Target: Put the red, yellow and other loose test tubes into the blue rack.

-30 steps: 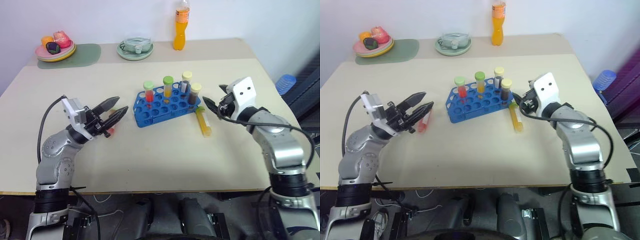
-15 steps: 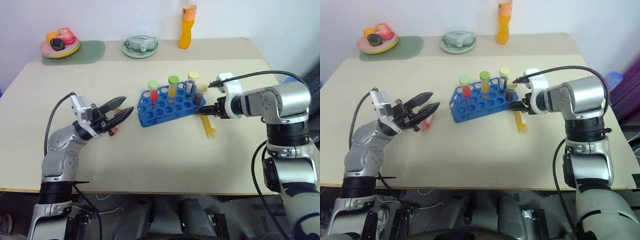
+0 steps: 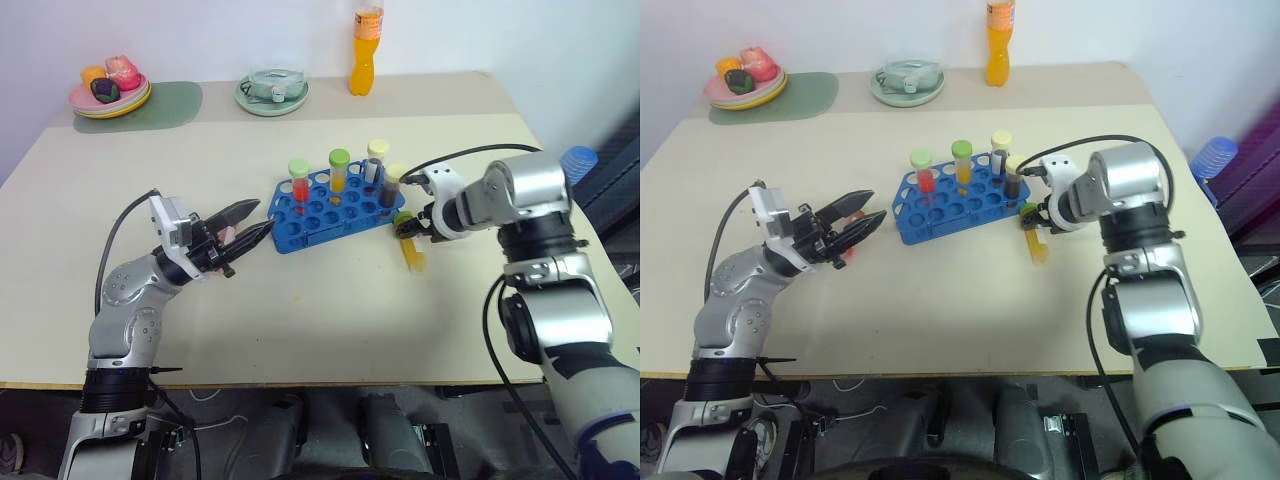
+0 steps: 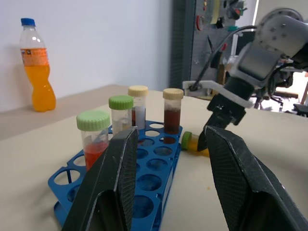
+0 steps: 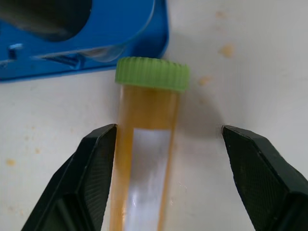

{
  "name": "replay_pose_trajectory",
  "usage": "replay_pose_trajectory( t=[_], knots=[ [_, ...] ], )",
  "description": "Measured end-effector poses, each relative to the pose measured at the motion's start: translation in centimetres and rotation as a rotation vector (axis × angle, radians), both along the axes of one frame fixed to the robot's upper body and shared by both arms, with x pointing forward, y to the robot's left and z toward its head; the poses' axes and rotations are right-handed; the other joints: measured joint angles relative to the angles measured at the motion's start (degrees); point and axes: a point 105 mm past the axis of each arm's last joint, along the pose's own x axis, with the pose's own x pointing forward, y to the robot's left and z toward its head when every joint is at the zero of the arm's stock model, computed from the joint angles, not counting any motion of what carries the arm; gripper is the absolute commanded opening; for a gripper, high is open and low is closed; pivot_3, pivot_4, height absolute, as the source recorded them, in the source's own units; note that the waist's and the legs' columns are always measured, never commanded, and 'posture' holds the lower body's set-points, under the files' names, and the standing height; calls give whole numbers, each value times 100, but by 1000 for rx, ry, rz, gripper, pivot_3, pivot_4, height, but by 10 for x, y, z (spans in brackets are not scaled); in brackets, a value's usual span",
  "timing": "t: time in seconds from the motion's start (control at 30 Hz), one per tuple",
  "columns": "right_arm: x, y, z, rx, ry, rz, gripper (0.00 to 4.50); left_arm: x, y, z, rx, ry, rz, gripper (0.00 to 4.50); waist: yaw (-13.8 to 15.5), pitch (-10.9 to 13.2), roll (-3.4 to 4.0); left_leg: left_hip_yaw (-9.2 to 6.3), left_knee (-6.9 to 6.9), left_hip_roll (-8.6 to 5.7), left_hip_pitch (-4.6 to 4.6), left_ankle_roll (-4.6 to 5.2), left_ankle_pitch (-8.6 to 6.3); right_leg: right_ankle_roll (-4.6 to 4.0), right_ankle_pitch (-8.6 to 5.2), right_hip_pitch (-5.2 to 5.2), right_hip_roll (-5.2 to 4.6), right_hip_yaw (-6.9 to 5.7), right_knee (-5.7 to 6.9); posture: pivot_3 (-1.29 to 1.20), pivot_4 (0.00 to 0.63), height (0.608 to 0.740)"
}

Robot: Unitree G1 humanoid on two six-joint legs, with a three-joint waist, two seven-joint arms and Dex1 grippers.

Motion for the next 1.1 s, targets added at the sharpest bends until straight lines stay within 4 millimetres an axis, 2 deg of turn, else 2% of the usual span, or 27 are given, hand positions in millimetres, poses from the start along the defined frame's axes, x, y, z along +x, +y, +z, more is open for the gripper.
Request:
replay_pose_trajectory(
  t=[0.1,0.13,0.23,0.3,0.33,0.67,0.83,0.9,0.93,1.03,1.1],
  knots=[
    [6,1,-1,-10,0,-15,3524,0,-1,0,-1,5,5,2250,19,-1,-1,0,1,0,0,-1,1,0,0,1,0,0,-1,0,150,740],
    [8,1,-2,-15,-8,-18,3293,-1,-1,0,0,6,6,2250,19,-2,-2,0,4,0,0,-1,1,0,0,2,0,0,-1,0,150,740],
    [13,-1,-3,-43,-31,-6,2281,-4,-1,-3,2,15,9,2250,4,-3,-1,3,6,0,1,-1,1,-1,2,2,1,0,1,0,150,740],
    [14,1,-3,-64,-39,23,1250,-4,0,-3,4,18,13,2250,-11,-4,-2,2,6,1,3,0,0,-2,3,2,2,0,5,0,150,740],
    [13,2,-2,-79,-42,41,1140,-4,0,-3,5,20,16,2250,-22,-4,-2,1,6,2,3,0,0,-3,4,2,3,0,6,0,150,740],
    [-5,-1,-6,-171,-76,223,1140,-5,1,-2,13,27,25,2250,-23,-6,-5,-2,5,1,1,8,-5,-3,4,4,1,-1,-1,0,150,740],
    [-28,2,-9,-111,-87,398,1140,-5,1,-1,16,25,26,2250,72,-6,-6,-2,6,1,-6,16,-10,-3,4,3,0,-3,-8,0,150,740],
    [-39,10,-7,-53,-100,485,1140,-5,1,-1,17,24,23,2250,67,-5,-7,-1,5,1,-7,18,-11,-3,4,1,0,-3,-9,0,150,740],
    [-52,22,-3,36,-127,573,1140,-5,2,0,19,23,24,2250,67,-5,-7,-3,4,3,-8,18,-12,-3,4,0,0,-3,-9,0,150,740],
    [-79,60,21,280,-214,784,1140,-3,2,0,17,23,26,2250,7,-4,-7,1,5,6,-6,20,-13,-2,4,-3,3,-3,-3,0,150,740],
    [-86,77,39,397,-319,860,1140,-2,3,0,15,22,31,2250,21,-8,-14,-2,9,8,-3,19,-12,-4,7,2,4,-4,0,0,150,740]
  ],
)
